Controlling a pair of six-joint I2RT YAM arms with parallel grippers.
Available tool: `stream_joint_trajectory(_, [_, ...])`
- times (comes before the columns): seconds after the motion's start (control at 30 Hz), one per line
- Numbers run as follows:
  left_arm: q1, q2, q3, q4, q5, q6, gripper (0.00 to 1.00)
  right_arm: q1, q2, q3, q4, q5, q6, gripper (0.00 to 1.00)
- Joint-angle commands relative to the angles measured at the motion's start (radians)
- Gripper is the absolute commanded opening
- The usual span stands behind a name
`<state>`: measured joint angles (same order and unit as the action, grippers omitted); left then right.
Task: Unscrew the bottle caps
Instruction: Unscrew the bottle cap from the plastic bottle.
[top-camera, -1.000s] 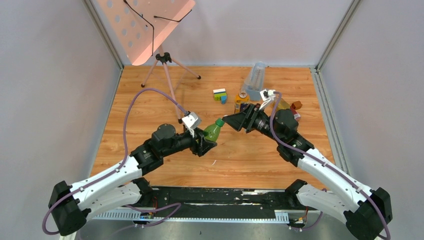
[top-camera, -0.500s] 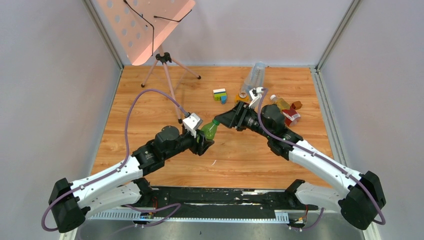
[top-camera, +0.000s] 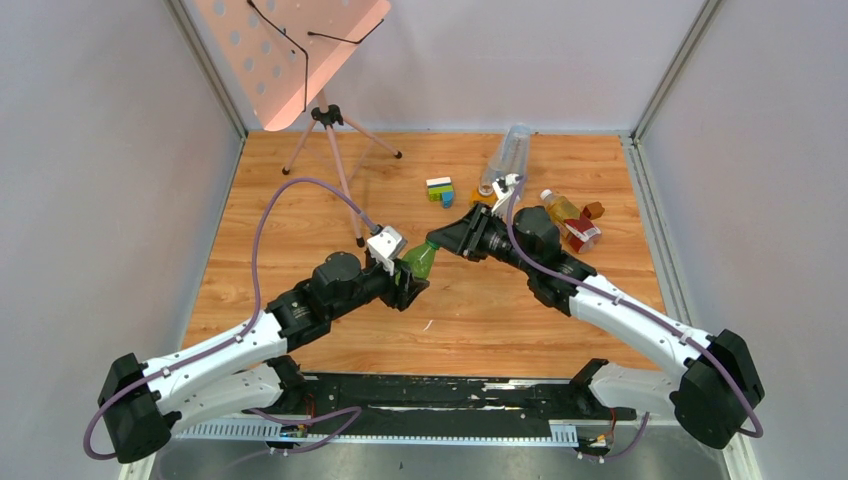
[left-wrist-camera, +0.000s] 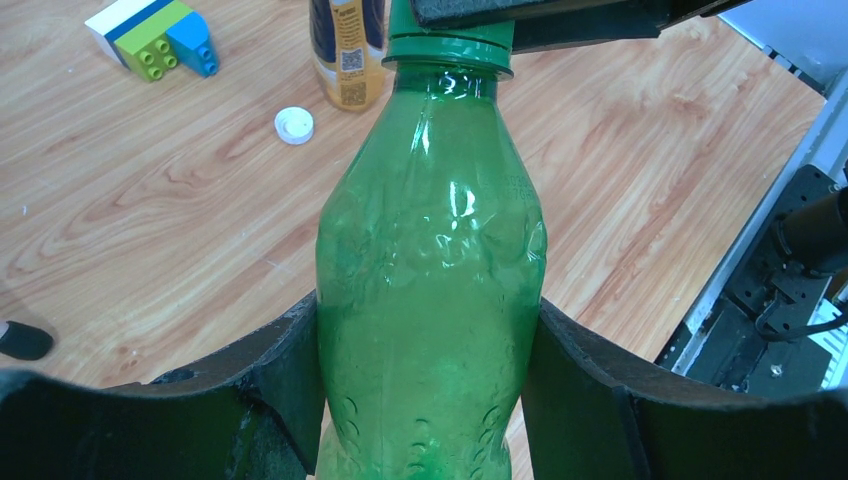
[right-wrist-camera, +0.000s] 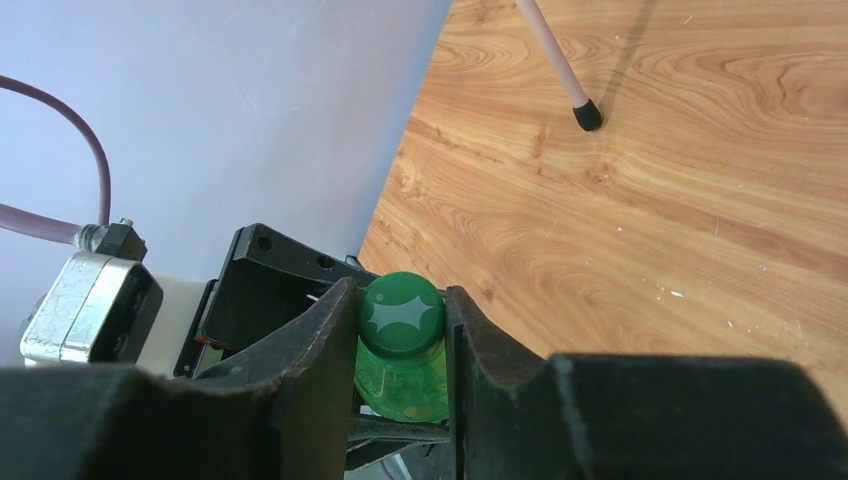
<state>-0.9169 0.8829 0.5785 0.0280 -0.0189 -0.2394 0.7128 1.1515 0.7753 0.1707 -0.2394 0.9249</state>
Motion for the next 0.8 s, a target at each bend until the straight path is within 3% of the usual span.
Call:
stream_joint_trajectory(0.0, [-0.010,0.002,0.044,0.063,-0.015,0.008,0.00,0.010,0.004,0.021,0.069,-0.011,0.014,0.06])
stream_joint_trajectory(0.03, [-0.009,0.002,0.039,0.073,-0.013,0.005,0.00,0.011,0.000,0.013,0.077,-0.010,0.010,0.01])
stream_joint_trajectory(0.23, [-0.006,0.003,0.012,0.138,0.035,-0.037,0.00,0.015,-0.031,-0.052,0.195,-0.067,-0.058,0.00])
stream_joint_trajectory(0.57, [0.126,0.008,-0.054,0.371,0.404,-0.183,0.00,0.016,-0.084,-0.157,0.394,-0.210,-0.111,0.00])
stream_joint_trajectory(0.77, [0.151,0.019,-0.065,0.481,0.550,-0.228,0.00,0.016,-0.108,-0.181,0.461,-0.330,-0.175,0.00])
